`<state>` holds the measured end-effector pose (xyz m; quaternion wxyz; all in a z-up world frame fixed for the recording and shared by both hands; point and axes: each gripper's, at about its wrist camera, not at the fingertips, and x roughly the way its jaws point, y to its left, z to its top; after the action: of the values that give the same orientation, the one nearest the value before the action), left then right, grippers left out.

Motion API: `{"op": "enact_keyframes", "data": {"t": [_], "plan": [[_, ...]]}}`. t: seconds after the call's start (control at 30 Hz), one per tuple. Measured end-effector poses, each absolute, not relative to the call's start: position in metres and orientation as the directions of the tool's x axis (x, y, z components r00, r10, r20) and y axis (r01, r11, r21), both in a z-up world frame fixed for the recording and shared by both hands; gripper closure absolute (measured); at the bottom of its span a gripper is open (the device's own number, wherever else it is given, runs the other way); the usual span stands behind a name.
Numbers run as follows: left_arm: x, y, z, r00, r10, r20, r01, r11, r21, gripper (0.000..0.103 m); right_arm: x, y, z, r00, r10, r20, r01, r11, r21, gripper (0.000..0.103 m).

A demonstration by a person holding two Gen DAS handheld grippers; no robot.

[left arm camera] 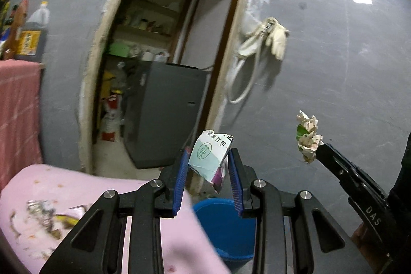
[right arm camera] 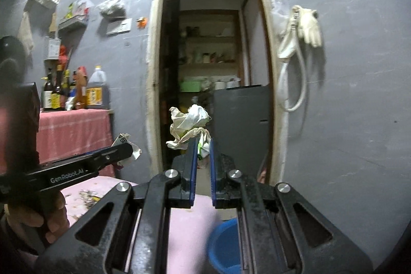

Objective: Collect trash
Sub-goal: 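Carry the box and tissue over the blue bucket and open both tools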

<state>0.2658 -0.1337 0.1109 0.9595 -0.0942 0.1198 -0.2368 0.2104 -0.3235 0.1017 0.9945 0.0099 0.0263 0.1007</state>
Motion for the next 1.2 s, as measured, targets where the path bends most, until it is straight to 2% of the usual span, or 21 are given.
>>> {"op": "enact_keyframes", "data": {"t": [0.2, 0.37, 0.73, 0.87, 1.07, 1.2], "plan": [[0.299, -0.185, 0.101, 0.803, -0.542, -0.247, 0.489, 0.837, -0.248, 0.075, 0.215, -0.363, 0.086, 0.989, 0.119, -0.086, -0.114, 0.991, 0.067, 0.094], [0.319, -0.213, 0.082, 0.761, -0.563, -0.323, 0.498, 0.825, -0.266, 0.075, 0.227, -0.393, 0.061, 0.986, 0.068, -0.155, -0.052, 0.993, 0.106, 0.094], [0.386, -0.262, 0.016, 0.626, -0.519, -0.582, 0.433, 0.852, -0.294, 0.074, 0.273, -0.43, 0.001, 0.943, 0.073, -0.326, 0.003, 0.974, 0.228, 0.094], [0.392, -0.269, -0.004, 0.607, -0.505, -0.614, 0.422, 0.859, -0.288, 0.073, 0.285, -0.432, -0.018, 0.924, 0.087, -0.372, 0.008, 0.969, 0.249, 0.093], [0.401, -0.273, -0.025, 0.572, -0.489, -0.658, 0.398, 0.868, -0.298, 0.067, 0.297, -0.437, -0.038, 0.897, 0.105, -0.43, 0.023, 0.96, 0.281, 0.089], [0.403, -0.272, -0.03, 0.556, -0.484, -0.676, 0.394, 0.869, -0.298, 0.062, 0.301, -0.44, -0.042, 0.886, 0.111, -0.451, 0.03, 0.955, 0.294, 0.081]]}}
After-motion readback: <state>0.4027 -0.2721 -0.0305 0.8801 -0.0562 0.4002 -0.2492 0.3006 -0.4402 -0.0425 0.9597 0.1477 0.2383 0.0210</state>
